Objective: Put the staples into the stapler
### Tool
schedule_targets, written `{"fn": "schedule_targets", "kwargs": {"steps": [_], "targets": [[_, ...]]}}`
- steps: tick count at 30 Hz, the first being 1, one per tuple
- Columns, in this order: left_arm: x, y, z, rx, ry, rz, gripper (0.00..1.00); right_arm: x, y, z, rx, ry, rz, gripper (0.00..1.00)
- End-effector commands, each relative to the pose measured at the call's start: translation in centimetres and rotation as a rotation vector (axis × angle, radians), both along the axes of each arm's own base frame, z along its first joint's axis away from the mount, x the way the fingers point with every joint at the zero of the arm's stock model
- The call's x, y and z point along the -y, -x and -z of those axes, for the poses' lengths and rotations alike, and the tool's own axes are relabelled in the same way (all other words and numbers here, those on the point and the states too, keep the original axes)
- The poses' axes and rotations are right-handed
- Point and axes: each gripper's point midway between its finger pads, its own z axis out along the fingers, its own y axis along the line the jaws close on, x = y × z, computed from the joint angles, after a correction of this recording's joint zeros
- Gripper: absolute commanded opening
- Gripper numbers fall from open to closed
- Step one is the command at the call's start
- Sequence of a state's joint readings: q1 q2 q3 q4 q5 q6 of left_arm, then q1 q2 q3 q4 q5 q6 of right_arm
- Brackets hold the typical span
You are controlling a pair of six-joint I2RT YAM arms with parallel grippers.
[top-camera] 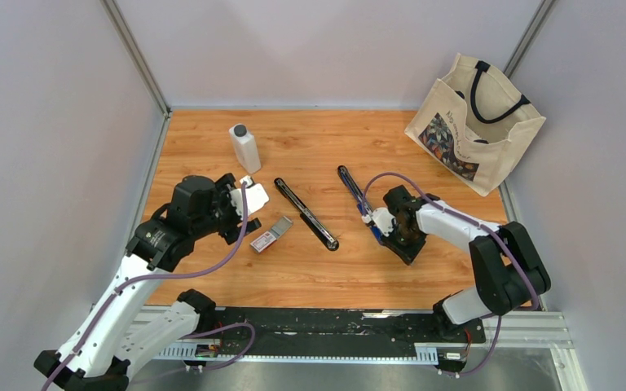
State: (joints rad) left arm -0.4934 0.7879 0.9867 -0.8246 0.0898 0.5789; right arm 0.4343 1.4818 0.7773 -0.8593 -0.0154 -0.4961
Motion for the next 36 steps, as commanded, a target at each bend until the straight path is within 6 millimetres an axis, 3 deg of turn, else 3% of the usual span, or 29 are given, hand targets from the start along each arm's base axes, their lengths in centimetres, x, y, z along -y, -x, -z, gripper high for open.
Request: {"fn": "schedule_targets", "kwargs": {"steps": [1, 9, 14, 18, 25, 36], "targets": [[0.0, -0.3, -0.3, 0.017, 0.043, -0.023, 0.89, 0.8, -2.0, 0.0, 0.084, 0.013, -0.02, 0.29], [-0.1, 0.1, -0.4, 0.009, 0.078, -0.03, 0.89, 1.7, -6.1, -0.9, 0.145, -0.009, 0.04, 0.26], [-0.2, 0.1, -0.1, 0.005, 0.089, -0.032, 0.89, 0.7, -8.3, -1.7, 0.159, -0.084, 0.079, 0.25], [-0.1, 0.3, 0.0, 0.003, 0.104, -0.029, 0.89, 0.4, -9.0, -1.9, 0.164, -0.096, 0.094, 0.25], [-0.2, 0.6, 0.6, 0.009, 0.115, -0.025, 0.89, 0.0, -7.6, -1.3, 0.125, -0.125, 0.057, 0.39], [0.0, 0.9, 0.5, 0.004, 0.14, -0.018, 0.89, 1.0, -7.2, 0.0, 0.111, -0.074, 0.059, 0.34]]}}
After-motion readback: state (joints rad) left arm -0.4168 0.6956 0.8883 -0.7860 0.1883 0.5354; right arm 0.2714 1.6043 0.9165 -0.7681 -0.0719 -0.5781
